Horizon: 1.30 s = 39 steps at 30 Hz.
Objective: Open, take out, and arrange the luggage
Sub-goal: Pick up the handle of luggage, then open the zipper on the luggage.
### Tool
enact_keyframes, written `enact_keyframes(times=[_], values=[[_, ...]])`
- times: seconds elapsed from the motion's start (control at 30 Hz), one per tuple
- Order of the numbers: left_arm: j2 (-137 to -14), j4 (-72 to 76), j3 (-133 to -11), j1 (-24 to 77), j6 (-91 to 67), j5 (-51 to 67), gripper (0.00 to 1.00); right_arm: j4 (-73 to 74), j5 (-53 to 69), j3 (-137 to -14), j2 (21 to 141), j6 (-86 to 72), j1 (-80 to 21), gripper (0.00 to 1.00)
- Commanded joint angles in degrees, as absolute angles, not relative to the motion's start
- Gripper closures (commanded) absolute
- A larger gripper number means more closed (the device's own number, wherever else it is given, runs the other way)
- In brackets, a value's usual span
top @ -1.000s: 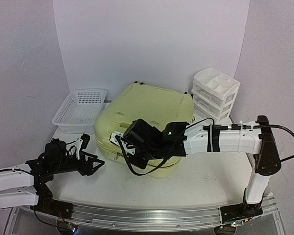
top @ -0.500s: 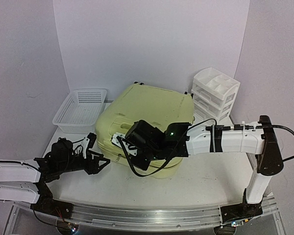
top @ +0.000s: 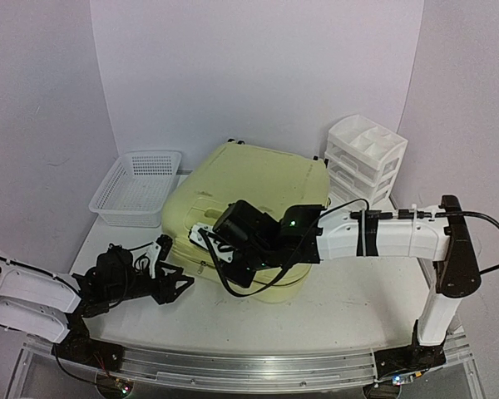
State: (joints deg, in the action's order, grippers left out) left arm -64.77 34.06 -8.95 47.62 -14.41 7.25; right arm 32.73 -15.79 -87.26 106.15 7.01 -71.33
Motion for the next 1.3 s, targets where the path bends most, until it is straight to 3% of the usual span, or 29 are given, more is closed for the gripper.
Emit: enact_keyframes(times=[0.0,0.5,0.87,1.27], values=[[-64.91,39.68,-8.90,48.54,-12.76,5.84,0.45,23.38,-21.90,-93.50,99.08,2.22,-71.15,1.00],[-62.04,41.81,-7.75,48.60,-12.09,0.55,0.43,26.67,-16.38,-107.09,111.21,3.02,-67.07,1.00],[-68.46,48.31,-8.61,48.60,-10.98,-3.41,0.46,30.75,-12.80,-114.05,111.97,1.19,-66.71,1.00],[-80.35,62.10,-12.42,48.60,-2.30,-5.08,0.47,31.27,-10.61,-113.50,110.47,0.44,-66.71,1.00]])
